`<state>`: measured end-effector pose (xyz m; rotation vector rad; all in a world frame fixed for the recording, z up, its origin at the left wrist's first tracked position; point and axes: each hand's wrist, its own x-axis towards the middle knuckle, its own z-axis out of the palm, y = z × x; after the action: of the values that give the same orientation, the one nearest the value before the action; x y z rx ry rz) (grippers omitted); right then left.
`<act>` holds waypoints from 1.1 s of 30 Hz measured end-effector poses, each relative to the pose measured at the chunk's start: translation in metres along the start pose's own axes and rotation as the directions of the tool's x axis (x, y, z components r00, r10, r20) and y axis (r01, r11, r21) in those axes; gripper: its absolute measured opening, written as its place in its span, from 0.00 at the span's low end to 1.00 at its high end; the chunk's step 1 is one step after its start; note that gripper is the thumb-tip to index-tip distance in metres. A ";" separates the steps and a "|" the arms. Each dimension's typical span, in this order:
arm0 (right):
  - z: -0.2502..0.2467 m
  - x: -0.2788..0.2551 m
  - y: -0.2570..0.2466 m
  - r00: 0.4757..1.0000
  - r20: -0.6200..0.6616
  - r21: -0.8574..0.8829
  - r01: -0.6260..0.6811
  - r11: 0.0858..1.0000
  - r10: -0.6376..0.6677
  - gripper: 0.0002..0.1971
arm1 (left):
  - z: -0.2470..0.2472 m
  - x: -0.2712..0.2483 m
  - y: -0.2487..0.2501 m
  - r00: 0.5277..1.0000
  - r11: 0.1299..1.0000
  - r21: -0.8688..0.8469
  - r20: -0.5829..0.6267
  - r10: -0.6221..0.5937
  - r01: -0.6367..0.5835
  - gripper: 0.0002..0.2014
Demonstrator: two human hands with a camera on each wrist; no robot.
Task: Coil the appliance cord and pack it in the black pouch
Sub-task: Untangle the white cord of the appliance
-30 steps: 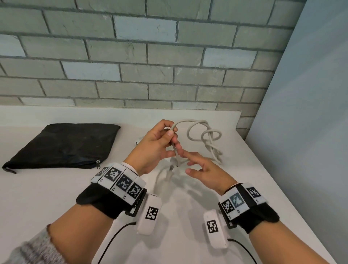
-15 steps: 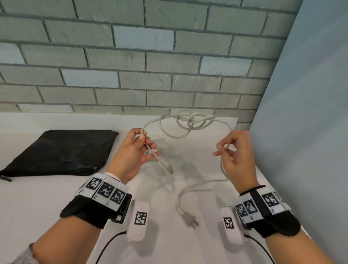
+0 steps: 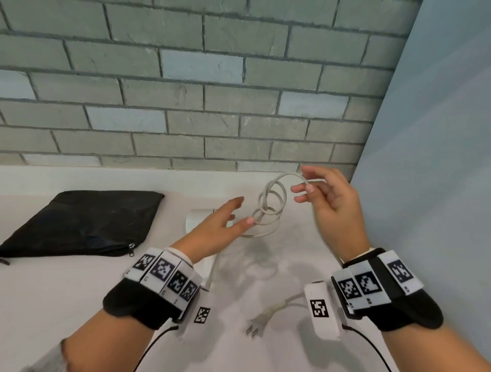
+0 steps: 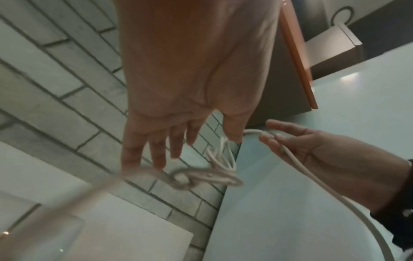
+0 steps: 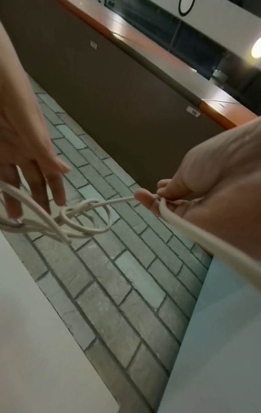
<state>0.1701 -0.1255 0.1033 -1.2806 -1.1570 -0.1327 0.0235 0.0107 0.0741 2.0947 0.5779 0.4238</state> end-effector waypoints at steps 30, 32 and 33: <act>0.009 -0.021 0.003 0.929 0.257 0.095 -0.298 0.950 0.265 0.07 | 0.006 0.004 0.014 0.917 0.899 0.248 -0.082 0.391 -0.361 0.26; 0.010 -0.021 0.002 0.923 0.283 0.094 -0.296 0.951 0.259 0.06 | 0.007 0.004 0.020 0.907 0.899 0.132 0.016 0.420 -0.418 0.15; 0.010 -0.021 0.001 0.917 0.300 0.104 -0.307 0.946 0.264 0.06 | 0.006 0.004 0.021 0.911 0.908 0.066 0.004 0.413 -0.413 0.08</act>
<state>0.1554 -0.1275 0.0858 -1.3485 -1.1800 0.3604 0.0351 -0.0013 0.0893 2.2804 0.1458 0.6623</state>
